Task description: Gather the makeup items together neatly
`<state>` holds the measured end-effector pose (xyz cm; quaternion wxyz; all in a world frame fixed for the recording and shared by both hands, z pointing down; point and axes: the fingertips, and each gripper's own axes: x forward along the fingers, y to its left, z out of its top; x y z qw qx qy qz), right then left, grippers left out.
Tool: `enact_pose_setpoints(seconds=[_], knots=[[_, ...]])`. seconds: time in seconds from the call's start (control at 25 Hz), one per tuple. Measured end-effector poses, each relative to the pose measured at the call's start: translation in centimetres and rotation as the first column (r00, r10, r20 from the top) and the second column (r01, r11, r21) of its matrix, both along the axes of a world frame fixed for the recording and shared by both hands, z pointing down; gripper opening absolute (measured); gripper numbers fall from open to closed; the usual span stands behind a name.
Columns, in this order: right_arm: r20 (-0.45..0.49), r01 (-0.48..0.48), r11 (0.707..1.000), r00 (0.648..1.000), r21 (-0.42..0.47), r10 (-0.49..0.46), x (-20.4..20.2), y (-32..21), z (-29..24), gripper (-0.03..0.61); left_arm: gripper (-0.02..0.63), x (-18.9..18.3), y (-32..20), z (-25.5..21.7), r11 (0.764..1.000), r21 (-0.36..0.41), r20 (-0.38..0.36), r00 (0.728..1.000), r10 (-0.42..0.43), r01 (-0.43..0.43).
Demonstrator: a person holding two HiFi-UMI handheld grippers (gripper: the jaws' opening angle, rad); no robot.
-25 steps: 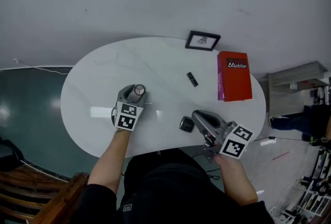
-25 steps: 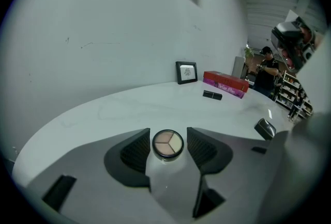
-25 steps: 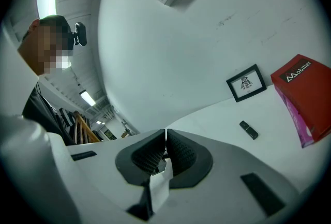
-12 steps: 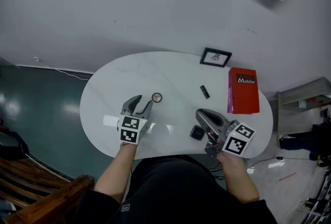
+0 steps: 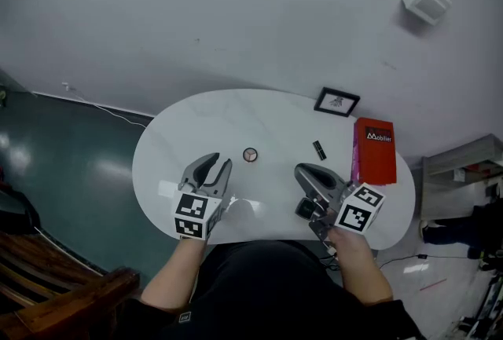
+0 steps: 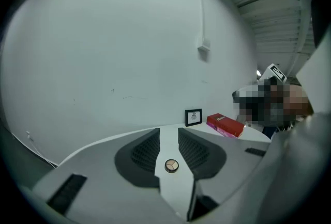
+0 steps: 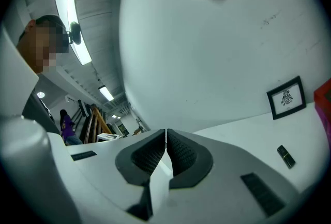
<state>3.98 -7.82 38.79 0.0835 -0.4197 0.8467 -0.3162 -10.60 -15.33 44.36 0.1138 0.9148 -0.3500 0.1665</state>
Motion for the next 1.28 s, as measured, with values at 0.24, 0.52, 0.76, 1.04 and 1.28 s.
enact_pose_setpoints(seconds=[0.24, 0.52, 0.76, 1.04, 1.28], knots=[[-0.114, -0.031, 0.998, 0.993, 0.048, 0.036, 0.6, 0.4, 0.2, 0.037, 0.041, -0.5, 0.6, -2.4, 0.998, 0.055, -0.065, 0.998, 0.021, -0.017], [-0.131, -0.046, 0.989, 0.989, 0.142, 0.065, 3.5, 2.3, -1.9, 0.038, 0.026, 1.5, 2.3, -4.9, 0.996, 0.081, -0.092, 0.995, 0.042, -0.034], [-0.14, -0.017, 0.988, 0.989, 0.155, 0.039, 6.0, 4.7, -0.8, 0.038, 0.025, 4.7, 4.7, -4.5, 0.998, 0.044, -0.107, 0.993, 0.057, -0.052], [-0.352, 0.056, 0.995, 0.936, 0.079, -0.024, 7.6, 8.1, 4.6, 0.087, 0.023, 9.1, 7.2, -2.0, 0.992, -0.005, -0.065, 0.99, 0.127, -0.128], [-0.422, 0.103, 0.995, 0.902, 0.006, -0.091, 8.1, 10.2, 9.4, 0.175, 0.023, 11.3, 9.5, -0.4, 0.981, -0.052, -0.037, 0.982, 0.183, -0.184]])
